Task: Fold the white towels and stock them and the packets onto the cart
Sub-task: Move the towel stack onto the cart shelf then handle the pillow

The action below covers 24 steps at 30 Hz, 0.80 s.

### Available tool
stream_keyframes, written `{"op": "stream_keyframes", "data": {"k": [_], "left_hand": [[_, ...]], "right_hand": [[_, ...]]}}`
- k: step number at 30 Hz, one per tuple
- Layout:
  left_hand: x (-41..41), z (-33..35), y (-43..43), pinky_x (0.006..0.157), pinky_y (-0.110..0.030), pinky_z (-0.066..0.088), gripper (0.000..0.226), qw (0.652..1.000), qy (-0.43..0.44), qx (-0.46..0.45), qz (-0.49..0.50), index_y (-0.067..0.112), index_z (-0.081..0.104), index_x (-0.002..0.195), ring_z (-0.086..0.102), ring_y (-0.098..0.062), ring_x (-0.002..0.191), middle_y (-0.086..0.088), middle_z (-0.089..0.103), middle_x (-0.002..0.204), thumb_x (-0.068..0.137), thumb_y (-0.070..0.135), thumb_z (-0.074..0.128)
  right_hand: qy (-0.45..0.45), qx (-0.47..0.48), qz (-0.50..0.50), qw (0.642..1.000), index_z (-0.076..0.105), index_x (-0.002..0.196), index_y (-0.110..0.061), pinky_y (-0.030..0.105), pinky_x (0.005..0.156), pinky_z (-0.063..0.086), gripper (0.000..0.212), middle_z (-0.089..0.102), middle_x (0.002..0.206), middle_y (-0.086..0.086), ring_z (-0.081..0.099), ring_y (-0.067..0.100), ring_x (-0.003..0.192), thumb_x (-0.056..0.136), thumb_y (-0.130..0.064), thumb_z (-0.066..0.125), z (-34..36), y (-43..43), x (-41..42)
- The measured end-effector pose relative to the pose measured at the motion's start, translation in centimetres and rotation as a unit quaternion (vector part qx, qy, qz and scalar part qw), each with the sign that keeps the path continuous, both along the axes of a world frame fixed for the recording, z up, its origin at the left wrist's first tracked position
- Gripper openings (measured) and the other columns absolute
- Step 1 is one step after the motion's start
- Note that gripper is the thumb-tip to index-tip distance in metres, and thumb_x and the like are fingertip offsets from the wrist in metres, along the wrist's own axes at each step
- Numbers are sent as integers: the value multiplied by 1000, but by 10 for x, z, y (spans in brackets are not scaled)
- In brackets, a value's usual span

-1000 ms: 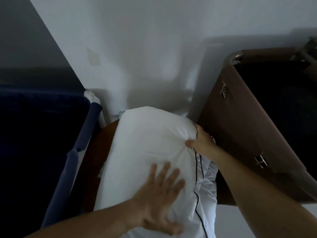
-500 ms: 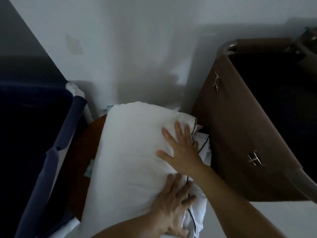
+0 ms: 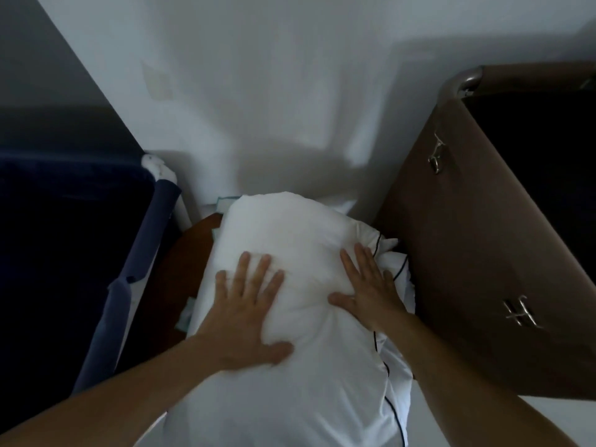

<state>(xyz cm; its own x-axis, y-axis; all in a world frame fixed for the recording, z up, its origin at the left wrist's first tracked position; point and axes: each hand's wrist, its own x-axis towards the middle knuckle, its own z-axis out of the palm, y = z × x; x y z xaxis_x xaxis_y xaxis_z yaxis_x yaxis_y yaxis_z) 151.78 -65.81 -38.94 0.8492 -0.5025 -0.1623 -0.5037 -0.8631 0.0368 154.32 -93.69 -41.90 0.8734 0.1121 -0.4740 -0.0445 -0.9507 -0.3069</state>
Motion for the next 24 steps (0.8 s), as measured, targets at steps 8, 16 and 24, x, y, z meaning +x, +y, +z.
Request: {"op": "stream_keyframes", "data": {"k": [8,16,24], "left_hand": [[-21,-23,-27,104,-79,14,109,1000,0,-20,-2,14,30,154,7,-51,147,-23,13,162,71,84,46],[-19,-24,-41,105,-78,16,96,997,-40,-37,-63,7,42,148,13,-40,149,-23,18,161,80,74,45],[20,-31,-17,112,-61,18,85,979,-12,-169,115,25,24,155,2,-22,153,4,13,165,83,68,41]], "right_hand": [[-71,-92,-116,986,5,160,-22,65,117,12,75,-1,167,14,-3,33,153,93,-51,23,35,50,-61],[-11,-76,-278,957,-33,150,-21,71,113,6,117,-36,159,8,-22,37,149,67,-96,1,-22,43,-79],[45,73,-528,845,-11,158,-14,66,116,8,139,-10,166,9,-7,28,153,57,-95,39,-39,21,-76]]}}
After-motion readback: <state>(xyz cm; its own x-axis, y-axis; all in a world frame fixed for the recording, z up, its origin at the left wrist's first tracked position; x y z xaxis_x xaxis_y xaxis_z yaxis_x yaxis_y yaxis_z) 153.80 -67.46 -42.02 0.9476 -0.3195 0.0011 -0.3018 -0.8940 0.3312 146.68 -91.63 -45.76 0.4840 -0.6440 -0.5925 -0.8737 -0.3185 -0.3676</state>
